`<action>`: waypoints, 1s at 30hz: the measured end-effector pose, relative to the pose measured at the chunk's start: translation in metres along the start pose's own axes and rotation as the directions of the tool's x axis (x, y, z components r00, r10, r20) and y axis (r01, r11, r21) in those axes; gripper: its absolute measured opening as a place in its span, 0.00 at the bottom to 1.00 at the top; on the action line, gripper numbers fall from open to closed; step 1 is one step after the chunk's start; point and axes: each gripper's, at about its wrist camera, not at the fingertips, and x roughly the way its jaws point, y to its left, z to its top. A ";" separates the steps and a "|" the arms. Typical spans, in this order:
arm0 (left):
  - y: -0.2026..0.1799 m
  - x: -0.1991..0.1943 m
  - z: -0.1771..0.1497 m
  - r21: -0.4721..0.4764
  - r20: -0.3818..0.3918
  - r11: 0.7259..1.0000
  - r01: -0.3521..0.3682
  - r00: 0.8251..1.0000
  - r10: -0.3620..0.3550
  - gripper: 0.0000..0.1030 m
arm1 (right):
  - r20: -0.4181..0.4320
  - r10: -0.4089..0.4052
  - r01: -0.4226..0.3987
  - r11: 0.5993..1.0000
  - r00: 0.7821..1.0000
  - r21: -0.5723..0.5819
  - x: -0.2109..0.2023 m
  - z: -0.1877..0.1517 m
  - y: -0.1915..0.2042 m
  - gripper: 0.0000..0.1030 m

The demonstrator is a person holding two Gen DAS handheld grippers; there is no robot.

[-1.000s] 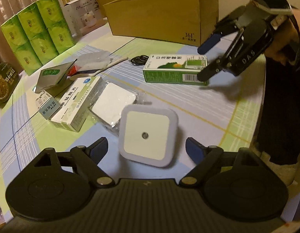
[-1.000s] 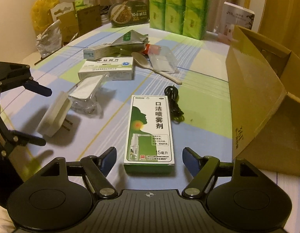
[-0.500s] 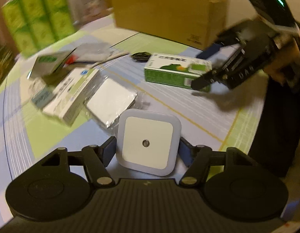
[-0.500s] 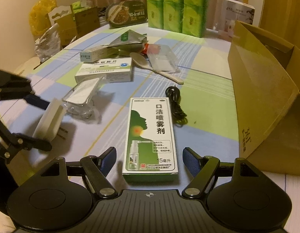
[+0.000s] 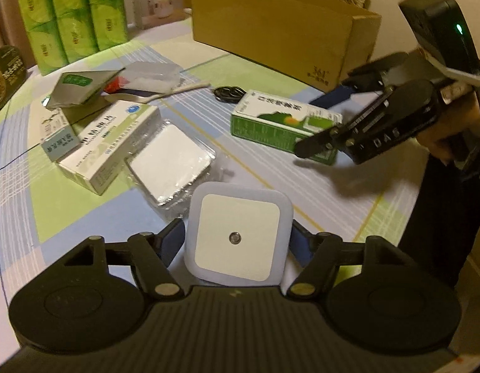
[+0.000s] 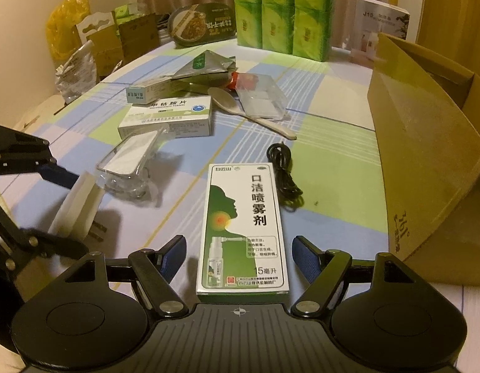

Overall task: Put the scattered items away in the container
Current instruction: 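Lower the right gripper onto the green-white spray box and close it, then carry the spray box with the right gripper into the cardboard box and release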

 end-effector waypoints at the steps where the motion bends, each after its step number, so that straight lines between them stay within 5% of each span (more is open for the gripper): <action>1: -0.002 0.000 0.000 0.009 -0.001 1.000 -0.003 1.000 0.003 0.62 | 0.001 0.002 -0.002 1.000 1.000 0.000 0.000 0.000 0.000 0.70; 19: -0.009 -0.004 0.009 0.025 0.071 0.998 -0.062 0.996 0.060 0.61 | -0.006 -0.009 0.008 0.999 1.000 -0.031 0.012 0.009 0.003 0.69; 20: -0.009 -0.004 0.010 0.023 0.071 0.998 -0.065 0.995 0.063 0.61 | -0.008 -0.015 0.014 0.999 1.000 -0.042 0.014 0.009 0.004 0.68; 21: -0.009 -0.004 0.010 0.022 0.072 0.997 -0.069 0.995 0.067 0.61 | -0.010 -0.018 0.018 0.999 1.000 -0.049 0.016 0.009 0.006 0.52; 30: -0.010 -0.013 0.022 0.002 0.104 0.994 -0.110 0.989 0.109 0.61 | 0.050 -0.037 0.038 0.999 0.998 -0.013 0.003 0.015 0.002 0.51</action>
